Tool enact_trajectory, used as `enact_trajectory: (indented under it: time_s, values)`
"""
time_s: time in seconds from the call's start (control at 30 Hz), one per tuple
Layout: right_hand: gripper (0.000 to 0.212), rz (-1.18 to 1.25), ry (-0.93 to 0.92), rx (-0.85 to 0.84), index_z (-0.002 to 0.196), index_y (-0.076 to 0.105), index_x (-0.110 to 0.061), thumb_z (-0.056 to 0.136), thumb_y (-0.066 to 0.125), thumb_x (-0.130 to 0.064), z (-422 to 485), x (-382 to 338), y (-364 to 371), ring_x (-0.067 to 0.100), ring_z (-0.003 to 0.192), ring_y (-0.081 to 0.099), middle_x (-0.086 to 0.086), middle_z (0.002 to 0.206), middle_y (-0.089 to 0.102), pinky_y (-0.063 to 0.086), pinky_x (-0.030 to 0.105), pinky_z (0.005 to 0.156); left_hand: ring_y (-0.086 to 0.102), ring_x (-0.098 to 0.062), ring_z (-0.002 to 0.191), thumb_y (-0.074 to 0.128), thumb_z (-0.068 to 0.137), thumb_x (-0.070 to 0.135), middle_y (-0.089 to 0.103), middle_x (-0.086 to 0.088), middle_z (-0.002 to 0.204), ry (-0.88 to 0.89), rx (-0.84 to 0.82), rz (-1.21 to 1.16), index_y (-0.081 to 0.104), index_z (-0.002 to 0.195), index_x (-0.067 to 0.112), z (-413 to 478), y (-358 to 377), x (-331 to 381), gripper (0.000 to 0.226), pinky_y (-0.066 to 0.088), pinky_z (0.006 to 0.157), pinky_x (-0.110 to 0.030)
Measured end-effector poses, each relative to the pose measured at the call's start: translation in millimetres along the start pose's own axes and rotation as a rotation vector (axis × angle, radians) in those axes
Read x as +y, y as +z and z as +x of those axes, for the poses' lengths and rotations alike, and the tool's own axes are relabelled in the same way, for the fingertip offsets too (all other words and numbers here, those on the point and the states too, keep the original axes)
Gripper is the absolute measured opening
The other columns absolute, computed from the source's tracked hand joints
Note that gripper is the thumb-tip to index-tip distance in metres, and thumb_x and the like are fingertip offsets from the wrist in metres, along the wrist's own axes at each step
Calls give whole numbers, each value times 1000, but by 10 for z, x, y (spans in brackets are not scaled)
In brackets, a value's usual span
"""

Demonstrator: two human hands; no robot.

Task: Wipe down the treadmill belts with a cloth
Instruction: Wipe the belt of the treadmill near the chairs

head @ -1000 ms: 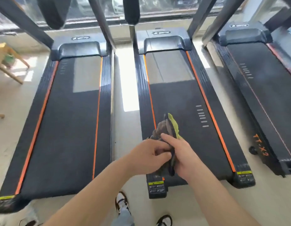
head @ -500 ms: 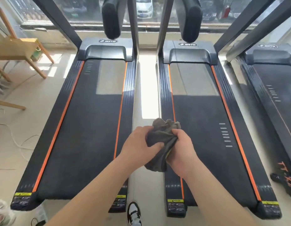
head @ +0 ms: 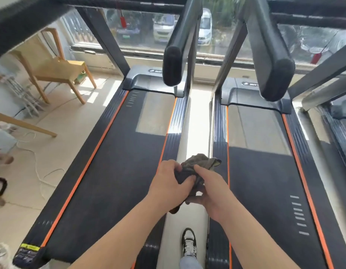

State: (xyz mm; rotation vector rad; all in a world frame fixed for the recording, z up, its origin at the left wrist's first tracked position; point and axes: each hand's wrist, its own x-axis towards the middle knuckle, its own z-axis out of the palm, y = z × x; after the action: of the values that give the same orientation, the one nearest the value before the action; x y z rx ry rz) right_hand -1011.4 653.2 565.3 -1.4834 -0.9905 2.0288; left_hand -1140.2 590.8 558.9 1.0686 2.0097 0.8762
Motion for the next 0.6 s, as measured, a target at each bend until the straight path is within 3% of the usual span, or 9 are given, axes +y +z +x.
enact_trajectory:
  time_s: [0.1, 0.2, 0.3, 0.4, 0.53, 0.6]
  values:
    - [24, 2, 33, -16, 113, 73, -15, 105, 55, -28, 340, -312, 51, 32, 85, 70, 14, 99, 77, 60, 51, 70, 59, 2, 94, 72, 87, 55, 58, 19, 109, -36, -12, -23, 51, 114, 34, 375, -97, 170, 40, 48, 73, -16]
    - [24, -94, 82, -14, 110, 75, -20, 98, 59, -34, 681, -606, 100, 29, 94, 70, 11, 103, 78, 60, 59, 87, 62, 0, 91, 78, 79, 54, 61, 20, 103, -67, -31, 24, 48, 111, 39, 720, -189, 297, 47, 50, 71, -18]
    - [30, -193, 107, -45, 113, 73, -21, 95, 57, -39, 1006, -837, 201, 28, 108, 69, 5, 103, 79, 54, 52, 98, 63, 2, 86, 85, 70, 49, 60, 22, 100, -93, -35, 81, 46, 110, 42, 1006, -244, 309, 56, 57, 75, -23]
    - [28, -175, 138, -139, 115, 73, -18, 98, 56, -32, 1208, -976, 400, 31, 103, 73, 12, 107, 78, 56, 56, 97, 64, 0, 83, 85, 67, 44, 56, 19, 104, -89, 38, 147, 47, 111, 41, 1182, -318, 264, 58, 61, 77, -33]
    - [25, -166, 139, -266, 108, 74, -16, 103, 52, -27, 1390, -999, 722, 24, 81, 76, 11, 100, 78, 62, 50, 84, 58, -10, 92, 84, 71, 49, 45, 13, 110, -127, 151, 244, 48, 115, 38, 1381, -498, 71, 58, 60, 77, -35]
    - [25, -228, 134, -287, 105, 75, -13, 103, 52, -25, 1491, -988, 900, 27, 81, 75, 14, 98, 77, 61, 55, 86, 54, -14, 95, 79, 79, 49, 42, 8, 112, -142, 164, 284, 48, 118, 35, 1464, -611, -85, 52, 56, 77, -33]
